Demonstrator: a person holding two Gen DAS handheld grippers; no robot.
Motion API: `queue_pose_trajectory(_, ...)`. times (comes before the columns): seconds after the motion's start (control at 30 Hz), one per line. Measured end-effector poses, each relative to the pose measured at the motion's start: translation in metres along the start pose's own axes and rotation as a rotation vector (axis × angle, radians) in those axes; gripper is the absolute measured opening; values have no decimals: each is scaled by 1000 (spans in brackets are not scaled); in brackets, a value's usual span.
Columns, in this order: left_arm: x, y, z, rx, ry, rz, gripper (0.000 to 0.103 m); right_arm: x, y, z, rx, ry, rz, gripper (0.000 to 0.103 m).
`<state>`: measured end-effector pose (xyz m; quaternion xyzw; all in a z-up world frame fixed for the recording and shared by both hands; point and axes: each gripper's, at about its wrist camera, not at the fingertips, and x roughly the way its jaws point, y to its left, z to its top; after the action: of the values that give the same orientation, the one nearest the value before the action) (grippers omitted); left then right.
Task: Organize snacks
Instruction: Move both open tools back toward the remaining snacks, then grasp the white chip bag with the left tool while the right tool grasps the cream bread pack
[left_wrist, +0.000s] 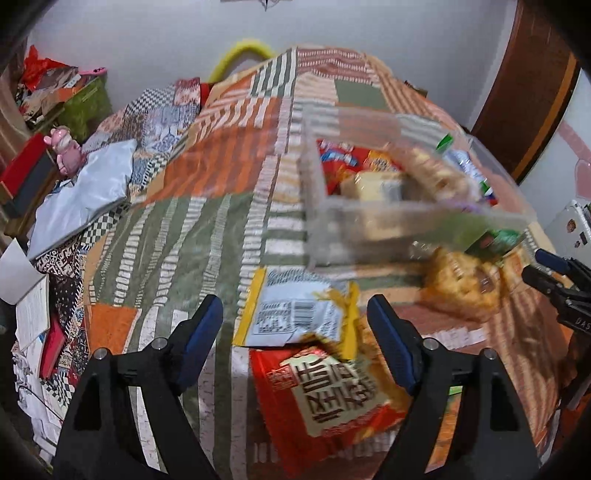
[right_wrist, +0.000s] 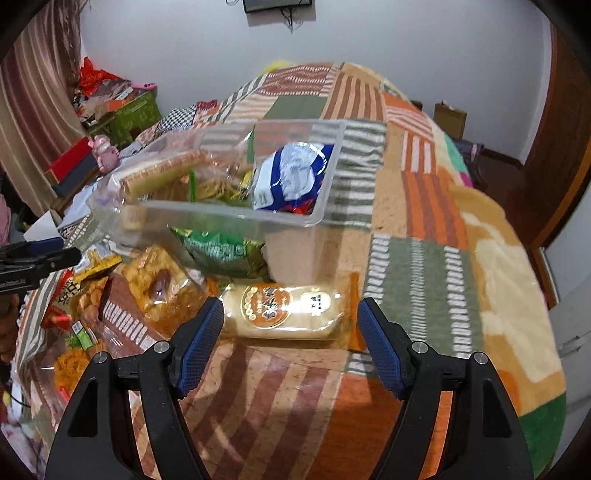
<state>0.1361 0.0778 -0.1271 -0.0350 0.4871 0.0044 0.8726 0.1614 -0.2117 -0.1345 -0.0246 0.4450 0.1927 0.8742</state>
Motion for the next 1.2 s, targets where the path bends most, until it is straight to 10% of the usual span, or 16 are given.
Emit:
queue_pose_trajectory(0.53,47,4,-1,-9,81,-56,88,31,-1,-1,11,100,29,101)
queue_pose_trajectory(1.2,28,4,-7,-14,16,-41,65,17,0,-3,15,44,18,83)
